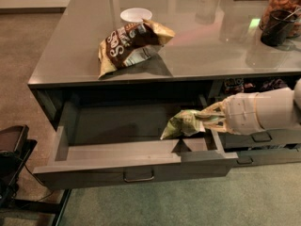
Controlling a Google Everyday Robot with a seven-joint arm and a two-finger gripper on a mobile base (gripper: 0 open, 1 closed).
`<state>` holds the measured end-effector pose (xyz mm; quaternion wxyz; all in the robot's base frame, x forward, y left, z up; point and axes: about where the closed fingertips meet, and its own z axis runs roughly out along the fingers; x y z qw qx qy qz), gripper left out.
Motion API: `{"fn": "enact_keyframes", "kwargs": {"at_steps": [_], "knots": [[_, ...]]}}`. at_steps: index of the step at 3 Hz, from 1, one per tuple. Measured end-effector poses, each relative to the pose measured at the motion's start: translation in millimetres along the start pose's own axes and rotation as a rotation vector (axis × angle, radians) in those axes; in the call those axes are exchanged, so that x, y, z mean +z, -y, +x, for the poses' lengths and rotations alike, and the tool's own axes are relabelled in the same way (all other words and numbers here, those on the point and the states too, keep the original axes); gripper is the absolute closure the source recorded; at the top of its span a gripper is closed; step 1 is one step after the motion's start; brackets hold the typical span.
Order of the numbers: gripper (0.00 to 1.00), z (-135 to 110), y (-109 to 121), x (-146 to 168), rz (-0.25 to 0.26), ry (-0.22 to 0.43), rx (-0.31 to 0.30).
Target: Place green jalapeno chip bag into top drawer
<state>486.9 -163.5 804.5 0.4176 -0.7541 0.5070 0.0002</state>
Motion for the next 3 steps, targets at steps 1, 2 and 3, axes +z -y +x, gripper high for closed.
{"fn": "enact_keyframes", "kwargs": {"at_steps": [1,2,3], "knots": [[1.00,25,12,34,0.046,-0.012,-0.008],[1.00,41,26,70,0.087,0.005,-0.016],[1.00,44,35,111,0.099,0.056,-0.026]]}}
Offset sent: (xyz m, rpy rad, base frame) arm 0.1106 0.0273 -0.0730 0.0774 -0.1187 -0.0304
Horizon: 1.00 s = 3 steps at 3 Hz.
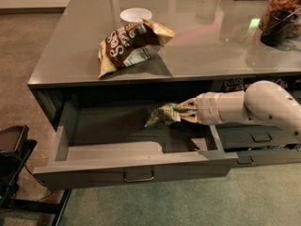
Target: Place green jalapeno chip bag into top drawer
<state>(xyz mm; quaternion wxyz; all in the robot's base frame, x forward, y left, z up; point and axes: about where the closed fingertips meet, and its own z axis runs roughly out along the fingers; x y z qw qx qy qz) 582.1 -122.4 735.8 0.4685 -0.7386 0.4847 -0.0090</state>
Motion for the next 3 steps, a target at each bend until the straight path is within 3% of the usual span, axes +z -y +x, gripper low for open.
{"fn": "enact_keyframes", "kwargs": {"at_steps": [1,3], "knots": [[1.00,2,-4,42,-0.020,0.037,-0.012],[1.00,4,-14,108,-0.081,0.006,-0.066]]}}
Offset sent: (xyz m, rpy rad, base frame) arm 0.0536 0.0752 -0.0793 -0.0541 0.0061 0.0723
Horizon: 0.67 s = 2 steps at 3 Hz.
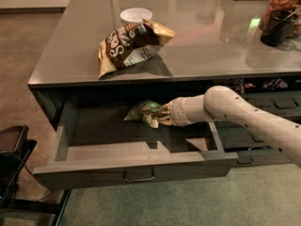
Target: Place green jalapeno chip bag into top drawer
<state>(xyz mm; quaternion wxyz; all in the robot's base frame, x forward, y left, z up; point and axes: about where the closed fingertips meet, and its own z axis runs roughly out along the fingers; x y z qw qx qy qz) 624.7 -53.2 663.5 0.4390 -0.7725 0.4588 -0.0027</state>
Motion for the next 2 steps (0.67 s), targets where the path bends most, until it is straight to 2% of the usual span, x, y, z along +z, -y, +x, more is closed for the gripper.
{"fn": "enact_keyframes", "kwargs": {"at_steps": [1,2], "knots": [[0.81,-1.7,0.4,3.5,-0.004,0.002,-0.005],[0.58,-1.7,0.4,3.5,-0.004,0.002,-0.005]]}}
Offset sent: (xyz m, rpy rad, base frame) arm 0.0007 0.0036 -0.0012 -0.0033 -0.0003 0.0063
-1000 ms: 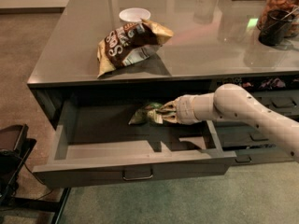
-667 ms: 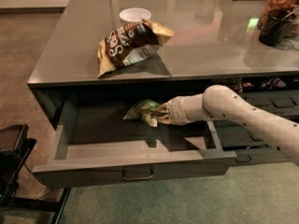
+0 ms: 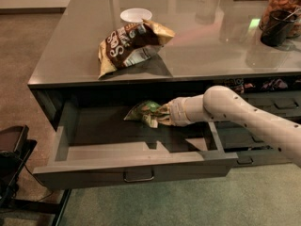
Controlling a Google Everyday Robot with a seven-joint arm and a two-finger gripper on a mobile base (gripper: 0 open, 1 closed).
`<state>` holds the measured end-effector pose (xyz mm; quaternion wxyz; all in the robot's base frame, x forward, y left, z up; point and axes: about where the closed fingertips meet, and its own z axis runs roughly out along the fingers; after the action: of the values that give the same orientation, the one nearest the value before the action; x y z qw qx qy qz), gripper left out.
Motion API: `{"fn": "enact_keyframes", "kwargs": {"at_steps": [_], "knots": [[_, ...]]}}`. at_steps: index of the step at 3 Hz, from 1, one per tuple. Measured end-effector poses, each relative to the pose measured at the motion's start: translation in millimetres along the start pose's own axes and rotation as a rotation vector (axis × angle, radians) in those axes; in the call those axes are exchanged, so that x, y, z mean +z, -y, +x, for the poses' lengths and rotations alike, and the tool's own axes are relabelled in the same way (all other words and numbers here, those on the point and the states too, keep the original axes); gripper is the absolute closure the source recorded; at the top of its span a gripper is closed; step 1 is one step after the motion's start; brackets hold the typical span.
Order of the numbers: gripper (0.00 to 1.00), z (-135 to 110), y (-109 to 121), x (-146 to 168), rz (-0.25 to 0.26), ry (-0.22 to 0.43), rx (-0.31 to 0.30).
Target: Place green jalapeno chip bag into top drawer
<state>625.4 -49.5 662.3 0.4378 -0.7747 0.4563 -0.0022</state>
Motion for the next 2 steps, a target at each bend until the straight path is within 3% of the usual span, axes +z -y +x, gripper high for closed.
{"fn": "enact_keyframes", "kwargs": {"at_steps": [2], "knots": [[0.11,0.0,0.0,0.1,0.000,0.000,0.000]]}}
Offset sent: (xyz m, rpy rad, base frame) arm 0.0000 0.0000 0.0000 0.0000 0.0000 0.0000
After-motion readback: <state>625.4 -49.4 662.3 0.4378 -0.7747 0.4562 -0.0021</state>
